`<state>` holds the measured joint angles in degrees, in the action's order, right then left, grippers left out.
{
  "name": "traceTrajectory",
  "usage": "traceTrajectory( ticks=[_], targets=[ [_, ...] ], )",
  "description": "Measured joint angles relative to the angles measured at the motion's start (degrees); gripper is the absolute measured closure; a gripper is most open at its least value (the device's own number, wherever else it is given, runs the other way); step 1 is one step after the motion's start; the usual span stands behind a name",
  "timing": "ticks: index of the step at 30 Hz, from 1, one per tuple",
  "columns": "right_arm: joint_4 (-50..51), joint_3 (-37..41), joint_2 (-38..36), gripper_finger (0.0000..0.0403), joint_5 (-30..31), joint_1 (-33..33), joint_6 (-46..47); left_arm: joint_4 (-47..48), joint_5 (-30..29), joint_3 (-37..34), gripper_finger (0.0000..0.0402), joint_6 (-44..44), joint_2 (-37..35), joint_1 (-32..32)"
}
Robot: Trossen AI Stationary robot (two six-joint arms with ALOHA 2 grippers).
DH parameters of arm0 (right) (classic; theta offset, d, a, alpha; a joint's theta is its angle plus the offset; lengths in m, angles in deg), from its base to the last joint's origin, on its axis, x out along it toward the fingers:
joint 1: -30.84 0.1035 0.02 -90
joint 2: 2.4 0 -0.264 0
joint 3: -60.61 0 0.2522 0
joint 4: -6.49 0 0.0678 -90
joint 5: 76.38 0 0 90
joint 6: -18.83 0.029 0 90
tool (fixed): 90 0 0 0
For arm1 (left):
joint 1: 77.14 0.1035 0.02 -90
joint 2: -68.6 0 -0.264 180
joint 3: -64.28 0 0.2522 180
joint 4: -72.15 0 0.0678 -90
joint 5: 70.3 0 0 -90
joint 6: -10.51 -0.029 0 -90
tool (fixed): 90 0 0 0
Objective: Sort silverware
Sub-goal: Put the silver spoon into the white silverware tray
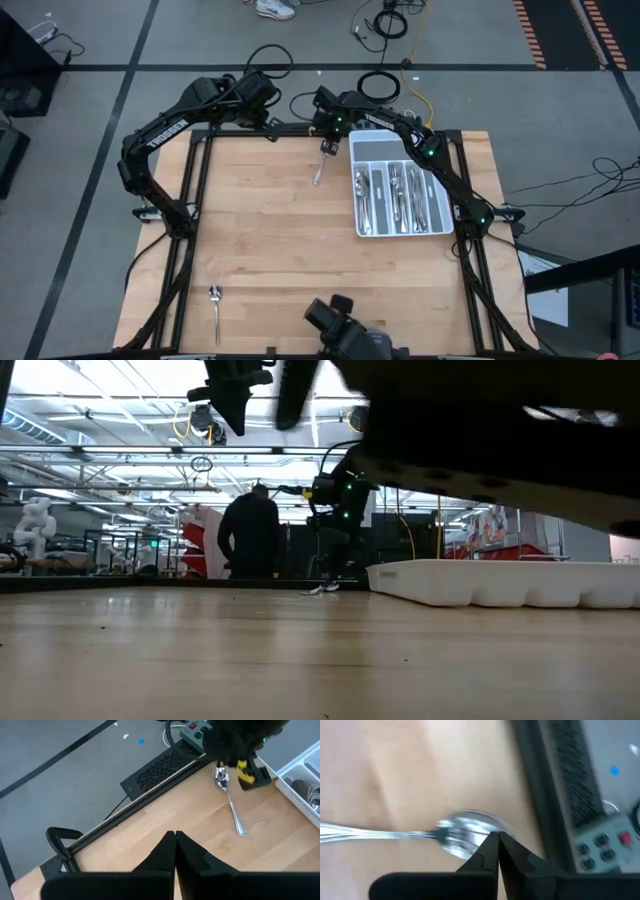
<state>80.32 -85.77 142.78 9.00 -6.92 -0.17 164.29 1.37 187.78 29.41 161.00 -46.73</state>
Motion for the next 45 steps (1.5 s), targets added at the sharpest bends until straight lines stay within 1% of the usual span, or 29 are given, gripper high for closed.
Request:
traceTrajectory(
  ticks=[5,6,7,9,11,13,14,17,20,23,24,29,31,33,35,38,41,43,45],
  targets=[
    [-0.13,0.11,0.33,0.0403,-4.34,2.43,-5.75,-0.39,0.0,0.0,0.0395,-0.24,0.09,0.0],
    [-0.27,0.07,0.29,0.0403,-4.16,2.9,-6.11,-0.47,0.0,0.0,0.0395,-0.24,0.09,0.0],
    [-0.25,-0.28,0.22,0.0403,-1.63,3.28,-5.09,-0.4,0.0,0.0,0.0395,-0.24,0.09,0.0],
    [0.09,-1.52,0.22,0.0403,6.0,3.72,-1.68,-0.35,0.0,0.0,0.0395,-0.24,0.09,0.0],
    [-0.04,-2.37,-0.02,0.0403,11.63,3.46,1.0,-0.31,0.0,0.0,0.0395,-0.28,0.09,0.0],
    [-0.15,-2.37,-0.64,0.0403,14.94,2.69,3.51,-0.29,0.0,0.0,0.0395,-0.31,0.09,0.0],
    [0.53,-2.45,-0.72,0.0403,14.73,2.15,4.38,-0.29,0.01,0.0,0.0395,-0.31,0.09,0.0],
    [3.12,-2.45,0.13,0.0403,10.55,0.48,6.1,-0.29,0.0,0.0,0.0395,-0.31,0.11,0.0],
    [5.03,-2.4,2.07,0.0403,10.19,-0.57,6.2,-0.29,0.0,0.0,0.0395,-0.31,0.11,0.0],
    [4.55,-2.33,3.02,0.0403,3.65,-1.55,5.96,-0.33,0.01,0.0,0.0395,-0.31,0.11,0.0],
    [4.12,-2.33,3.2,0.0403,2.57,-1.6,5.38,-0.33,0.01,0.0,0.0395,-0.31,0.11,0.0],
    [2.69,-2.34,3.67,0.0403,-6.67,-0.77,-3.82,-0.33,0.0,0.0,0.0395,-0.31,0.13,0.0],
    [2.39,-2.38,3.74,0.0403,-6.33,0.72,-5.83,-0.33,0.02,0.0,0.0395,-0.31,0.13,0.0],
    [1.9,-2.4,3.74,0.0403,-8.55,1.62,-7.29,-0.33,0.02,0.0,0.0395,-0.29,0.13,0.0],
    [2.14,-2.4,3.87,0.0403,-10.66,2.35,-11.11,-0.42,0.02,0.0,0.0395,-0.21,0.15,0.0],
    [1.82,-2.38,3.87,0.0403,-8.9,3.13,-13.28,-0.55,0.02,-0.04,0.0395,-0.18,0.15,0.0],
    [2.35,-2.38,3.87,0.0403,-9.08,2.85,-14.43,-1.14,0.02,-0.79,0.0395,-0.49,0.15,0.0],
    [2.92,-2.38,3.48,0.0403,-6.82,2.57,-13.58,-1.99,0.06,-1.63,0.0395,-1.25,0.2,0.29],
    [3.28,-2.32,2.33,0.0403,-3.32,2.03,-11.26,-4.82,1.05,-3.48,0.0395,-1.28,0.14,0.94]
  ],
)
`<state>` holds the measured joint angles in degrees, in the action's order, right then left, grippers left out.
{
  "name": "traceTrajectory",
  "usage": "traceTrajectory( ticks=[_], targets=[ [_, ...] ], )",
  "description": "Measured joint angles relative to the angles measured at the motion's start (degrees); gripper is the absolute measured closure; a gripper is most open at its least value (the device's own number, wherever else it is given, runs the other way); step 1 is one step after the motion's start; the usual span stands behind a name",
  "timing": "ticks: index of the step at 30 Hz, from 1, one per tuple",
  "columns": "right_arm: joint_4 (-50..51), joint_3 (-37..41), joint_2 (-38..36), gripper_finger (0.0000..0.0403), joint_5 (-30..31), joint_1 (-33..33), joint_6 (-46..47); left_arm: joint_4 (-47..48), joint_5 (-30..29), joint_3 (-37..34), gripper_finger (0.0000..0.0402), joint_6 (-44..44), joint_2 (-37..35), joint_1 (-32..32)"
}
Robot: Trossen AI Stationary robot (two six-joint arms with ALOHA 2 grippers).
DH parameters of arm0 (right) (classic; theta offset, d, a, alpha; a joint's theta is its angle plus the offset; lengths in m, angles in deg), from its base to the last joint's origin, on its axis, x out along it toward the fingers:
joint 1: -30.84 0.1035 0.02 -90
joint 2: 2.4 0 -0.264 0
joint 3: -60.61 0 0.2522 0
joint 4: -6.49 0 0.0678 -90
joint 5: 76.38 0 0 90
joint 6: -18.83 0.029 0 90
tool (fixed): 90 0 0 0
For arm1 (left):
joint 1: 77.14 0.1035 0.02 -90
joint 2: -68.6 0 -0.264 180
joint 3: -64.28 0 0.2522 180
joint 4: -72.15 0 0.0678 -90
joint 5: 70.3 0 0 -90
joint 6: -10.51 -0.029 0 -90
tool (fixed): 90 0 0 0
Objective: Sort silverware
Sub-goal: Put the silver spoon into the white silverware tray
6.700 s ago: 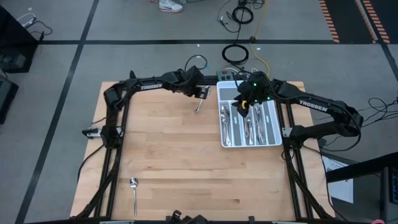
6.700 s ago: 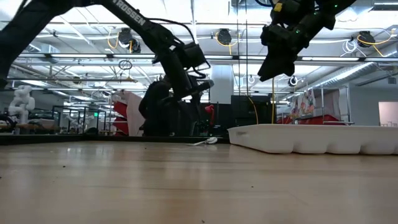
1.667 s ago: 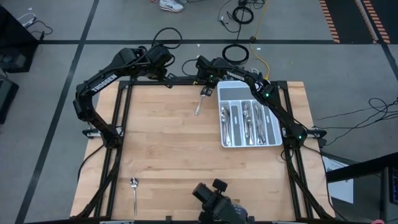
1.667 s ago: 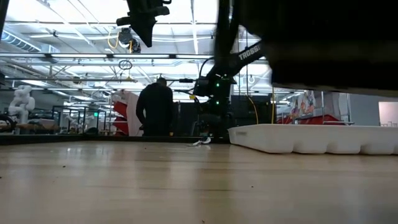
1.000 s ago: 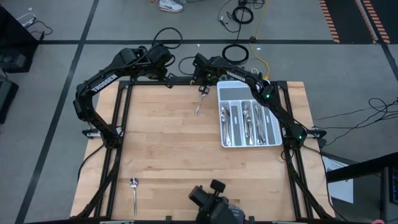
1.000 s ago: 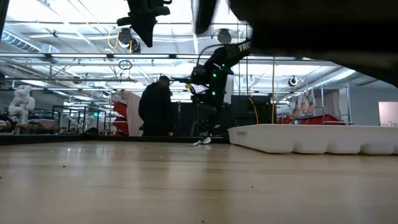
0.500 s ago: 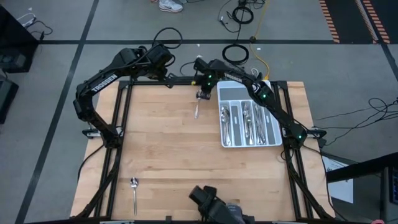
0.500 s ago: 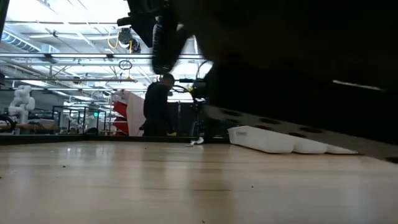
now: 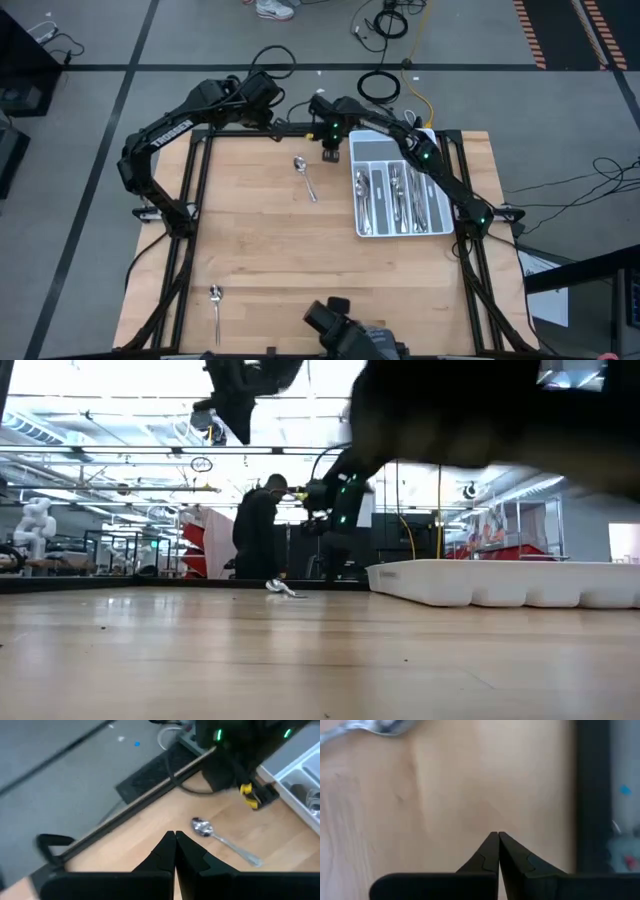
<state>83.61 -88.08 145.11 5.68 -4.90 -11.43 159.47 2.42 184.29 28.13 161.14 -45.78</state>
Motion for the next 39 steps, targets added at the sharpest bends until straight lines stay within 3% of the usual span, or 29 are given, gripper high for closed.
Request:
traceTrajectory(
  ticks=[5,9,13,17,24,31,39],
  targets=[
    [5.08,0.0,-7.57,0.0403,1.84,-2.35,5.26,-7.22,8.9,-9.83,0.0395,-1.48,0.01,4.34],
    [9.71,0.0,-17.04,0.0403,1.78,-4.17,7.93,-15.13,11.06,-20.81,0.0395,0.26,0.1,8.52],
    [11.1,-0.02,-28.77,0.0403,1.63,-5.14,8.17,-30.22,21.66,-30.27,0.0395,5.21,0.24,12.0],
    [11.14,-0.09,-39.82,0.0403,1.65,-5.59,8.16,-40.57,30.42,-35.28,0.0386,4.31,2.73,12.67],
    [12.08,-0.09,-54.49,0.0403,1.9,-5.82,9.3,-43.69,32.93,-35.55,0.0297,2.62,8.38,11.28],
    [15.2,-0.11,-62.98,0.0403,1.93,-5.8,13.6,-43.24,30.53,-35.55,0.0198,6.19,12.77,10.88],
    [18.15,-0.09,-65.76,0.0403,1.98,-5.8,15.74,-44.45,31.19,-35.53,0.0173,7.37,16.8,10.82]
  ],
)
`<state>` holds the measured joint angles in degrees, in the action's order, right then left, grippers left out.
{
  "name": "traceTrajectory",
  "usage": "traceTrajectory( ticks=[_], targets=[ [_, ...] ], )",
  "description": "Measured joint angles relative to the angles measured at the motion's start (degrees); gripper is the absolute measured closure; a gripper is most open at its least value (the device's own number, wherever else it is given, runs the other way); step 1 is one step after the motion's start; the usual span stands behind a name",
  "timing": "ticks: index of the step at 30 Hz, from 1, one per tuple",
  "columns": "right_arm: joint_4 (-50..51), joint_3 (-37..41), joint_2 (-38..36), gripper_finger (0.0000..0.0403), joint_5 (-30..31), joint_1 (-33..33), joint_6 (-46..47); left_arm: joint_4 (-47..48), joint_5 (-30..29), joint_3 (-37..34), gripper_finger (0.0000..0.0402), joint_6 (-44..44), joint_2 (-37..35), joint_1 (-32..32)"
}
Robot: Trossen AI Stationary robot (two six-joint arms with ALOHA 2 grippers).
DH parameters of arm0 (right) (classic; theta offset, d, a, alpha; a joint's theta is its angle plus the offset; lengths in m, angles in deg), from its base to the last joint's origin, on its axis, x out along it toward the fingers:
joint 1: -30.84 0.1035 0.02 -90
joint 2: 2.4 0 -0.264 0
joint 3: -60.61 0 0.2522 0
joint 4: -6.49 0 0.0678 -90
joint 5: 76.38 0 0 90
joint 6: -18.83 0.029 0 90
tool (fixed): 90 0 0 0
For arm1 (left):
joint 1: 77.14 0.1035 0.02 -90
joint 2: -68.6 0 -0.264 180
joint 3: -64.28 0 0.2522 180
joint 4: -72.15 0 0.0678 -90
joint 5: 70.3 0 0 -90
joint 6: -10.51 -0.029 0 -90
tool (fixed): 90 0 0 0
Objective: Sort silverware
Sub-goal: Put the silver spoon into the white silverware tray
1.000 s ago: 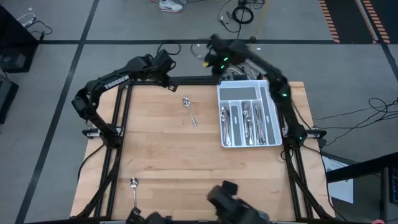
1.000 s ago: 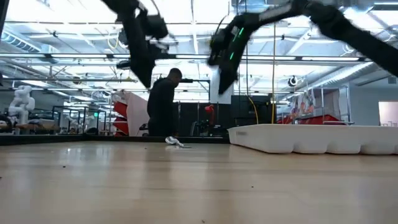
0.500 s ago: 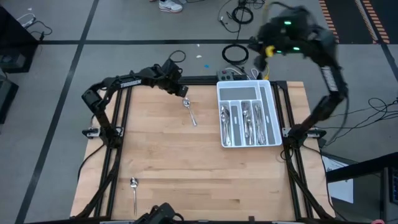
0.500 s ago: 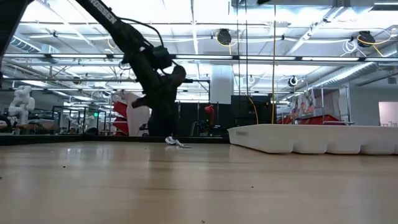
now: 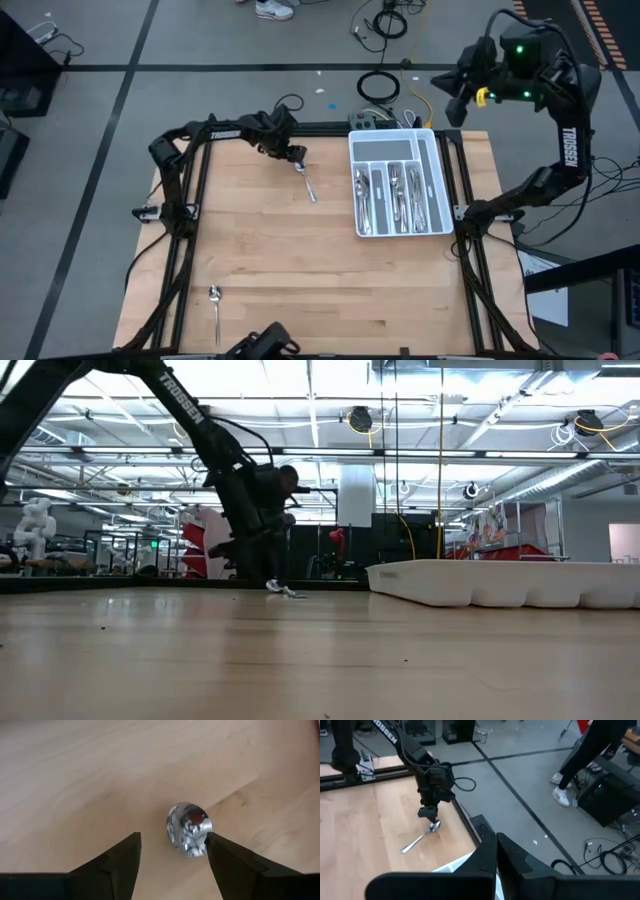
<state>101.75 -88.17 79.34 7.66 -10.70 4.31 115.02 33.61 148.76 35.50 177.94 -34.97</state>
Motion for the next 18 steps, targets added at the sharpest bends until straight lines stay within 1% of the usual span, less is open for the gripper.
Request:
traceTrajectory(
  ticks=[2,6,8,10,14,16,18],
  targets=[
    [1.11,0.0,0.01,0.0403,0.0,0.0,0.36,-1.07,0.99,0.0,0.0173,-0.47,0.7,-0.09],
    [2.29,0.02,0.43,0.0403,0.0,0.0,0.43,-4.87,6.49,0.11,0.0174,-1.4,2.11,-0.38],
    [2.29,0.04,0.65,0.0403,0.0,0.0,0.44,-6.72,8.39,0.09,0.0181,-1.43,3.93,-0.92],
    [2.48,0.04,0.69,0.0403,0.0,0.0,0.46,-7.11,8.93,0.57,0.0199,-0.59,5.56,-1.4],
    [2.8,0.04,0.62,0.0403,-0.09,0.02,1.0,-5.24,7.67,1.7,0.0264,-0.76,6.45,-1.55],
    [3.2,0.04,0.6,0.0403,0.03,0.02,0.88,-5.72,7.3,1.5,0.0309,-1.51,6.51,-1.52],
    [3.3,0.04,0.59,0.0403,0.09,0.02,0.71,-7.38,7.44,1.27,0.0363,-1.55,6.66,-1.67]
  ],
)
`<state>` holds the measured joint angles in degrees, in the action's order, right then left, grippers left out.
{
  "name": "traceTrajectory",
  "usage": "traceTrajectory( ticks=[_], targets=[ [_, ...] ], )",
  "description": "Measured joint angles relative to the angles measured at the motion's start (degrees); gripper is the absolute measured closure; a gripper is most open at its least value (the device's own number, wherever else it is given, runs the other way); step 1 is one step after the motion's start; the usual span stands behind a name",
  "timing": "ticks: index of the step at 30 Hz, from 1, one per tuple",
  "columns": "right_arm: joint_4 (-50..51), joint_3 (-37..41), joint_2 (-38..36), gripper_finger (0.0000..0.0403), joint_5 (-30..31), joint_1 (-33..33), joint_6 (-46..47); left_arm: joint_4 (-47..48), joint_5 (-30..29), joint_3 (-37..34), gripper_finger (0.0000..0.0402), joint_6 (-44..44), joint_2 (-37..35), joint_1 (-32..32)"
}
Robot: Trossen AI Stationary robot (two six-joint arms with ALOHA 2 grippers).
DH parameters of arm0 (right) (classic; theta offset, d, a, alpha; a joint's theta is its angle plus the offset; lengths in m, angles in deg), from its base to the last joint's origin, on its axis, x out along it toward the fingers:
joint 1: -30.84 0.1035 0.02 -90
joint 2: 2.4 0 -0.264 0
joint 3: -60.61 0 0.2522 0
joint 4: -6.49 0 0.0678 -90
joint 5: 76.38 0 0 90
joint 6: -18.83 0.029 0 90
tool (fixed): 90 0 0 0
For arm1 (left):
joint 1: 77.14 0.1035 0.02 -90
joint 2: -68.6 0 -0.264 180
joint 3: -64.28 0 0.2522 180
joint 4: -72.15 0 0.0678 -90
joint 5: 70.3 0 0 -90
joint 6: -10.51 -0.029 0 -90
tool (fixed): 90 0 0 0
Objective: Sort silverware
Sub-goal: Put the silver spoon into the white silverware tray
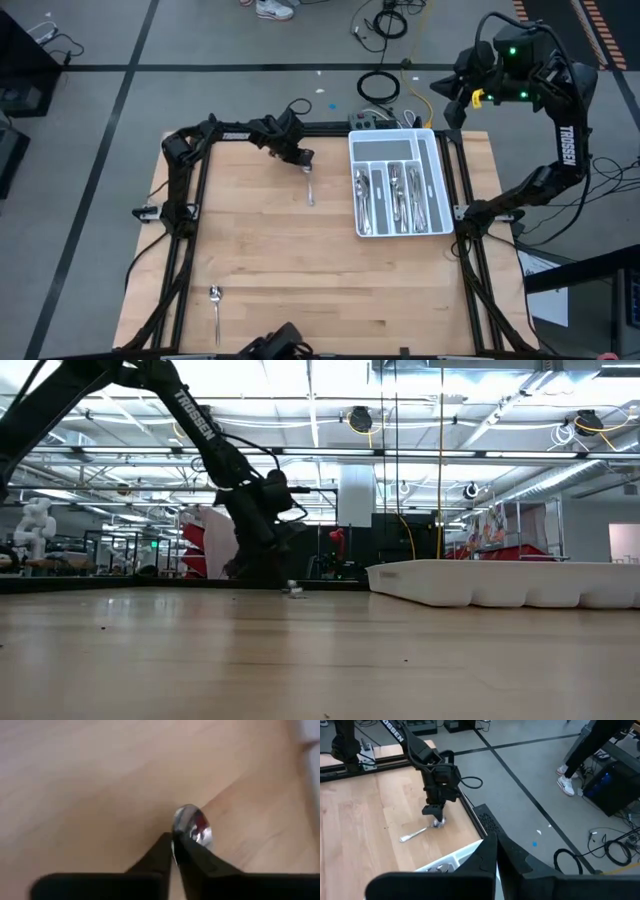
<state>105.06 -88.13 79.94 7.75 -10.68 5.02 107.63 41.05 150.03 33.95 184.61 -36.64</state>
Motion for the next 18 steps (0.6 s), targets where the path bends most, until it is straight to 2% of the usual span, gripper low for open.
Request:
traceTrajectory(
  ticks=[2,6,10,15,18],
  targets=[
    [0.2,0.0,-0.04,0.0403,0.02,0.0,-0.1,-4.1,1.23,0.07,0.0388,0.02,0.31,-0.67],
    [0.42,0.0,-0.04,0.0403,0.01,0.0,-0.37,-7.16,2.73,0.04,0.0395,1.08,0.29,-1.34],
    [1.11,0.0,-0.1,0.0403,0.02,0.0,-0.37,-5.81,3.5,0.7,0.0397,3.25,-0.7,-1.45],
    [3.18,0.0,-0.46,0.0403,0.09,0.0,-0.37,-7.34,5.42,1.54,0.0399,9.23,-5.59,-1.81],
    [4.2,0.0,-0.71,0.0403,0.11,0.0,-0.39,-11.92,5.94,1.77,0.0399,13.65,-9.29,-2.48]
  ],
)
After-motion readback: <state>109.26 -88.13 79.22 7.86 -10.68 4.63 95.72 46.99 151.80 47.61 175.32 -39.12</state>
